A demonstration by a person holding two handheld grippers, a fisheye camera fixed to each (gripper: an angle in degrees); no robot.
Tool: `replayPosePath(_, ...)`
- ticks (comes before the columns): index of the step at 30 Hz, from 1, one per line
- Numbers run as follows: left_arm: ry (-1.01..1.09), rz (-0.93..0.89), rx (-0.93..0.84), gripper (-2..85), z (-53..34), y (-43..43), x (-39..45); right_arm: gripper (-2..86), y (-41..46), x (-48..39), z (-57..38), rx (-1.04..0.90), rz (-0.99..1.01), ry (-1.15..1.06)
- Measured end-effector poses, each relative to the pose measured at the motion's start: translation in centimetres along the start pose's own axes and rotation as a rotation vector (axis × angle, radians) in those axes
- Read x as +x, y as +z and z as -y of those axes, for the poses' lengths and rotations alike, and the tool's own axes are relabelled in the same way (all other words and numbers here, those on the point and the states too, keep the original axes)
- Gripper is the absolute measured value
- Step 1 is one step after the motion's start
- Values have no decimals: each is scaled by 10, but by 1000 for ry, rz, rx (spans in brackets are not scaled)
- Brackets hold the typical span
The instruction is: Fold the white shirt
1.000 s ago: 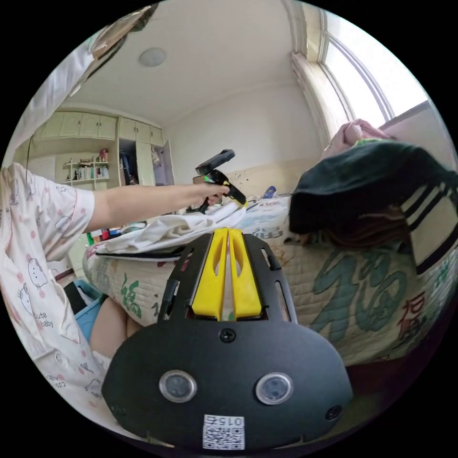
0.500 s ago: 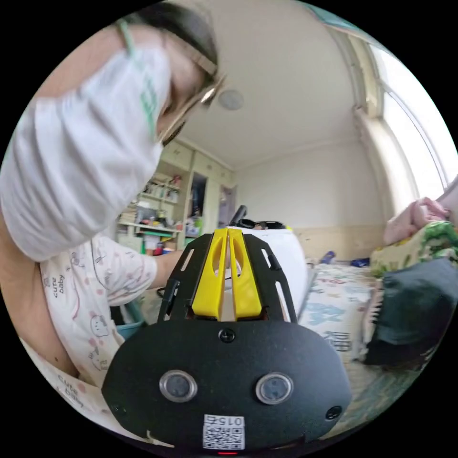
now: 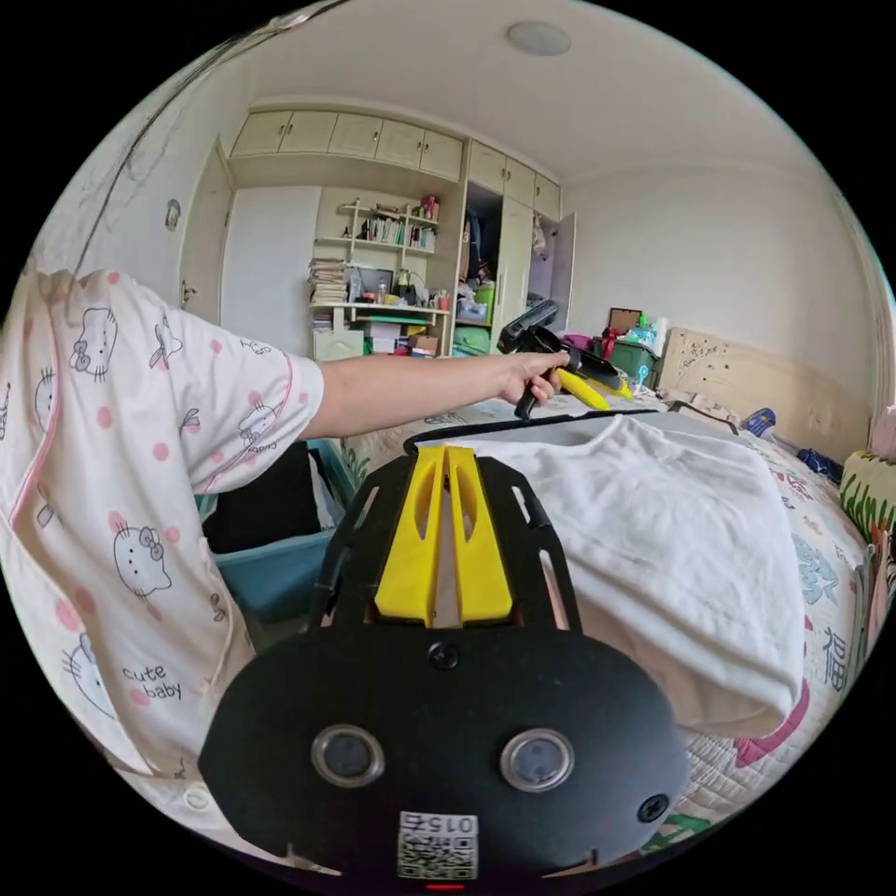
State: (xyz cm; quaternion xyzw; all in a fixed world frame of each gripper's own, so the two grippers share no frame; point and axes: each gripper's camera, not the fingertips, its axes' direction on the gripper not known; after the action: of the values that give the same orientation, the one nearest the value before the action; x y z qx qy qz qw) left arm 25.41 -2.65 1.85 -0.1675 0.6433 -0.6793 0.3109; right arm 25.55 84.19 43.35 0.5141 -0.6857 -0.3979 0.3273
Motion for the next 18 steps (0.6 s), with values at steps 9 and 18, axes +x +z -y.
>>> replayPosePath(9, 145, 324, -98, 72, 43, 59, 179, -10, 96, -18, -51, -155, 66, -53)
replayPosePath(18, 93, 279, -14, 83, 38, 13, 293, -6, 93, 11, -62, -152, 164, -90)
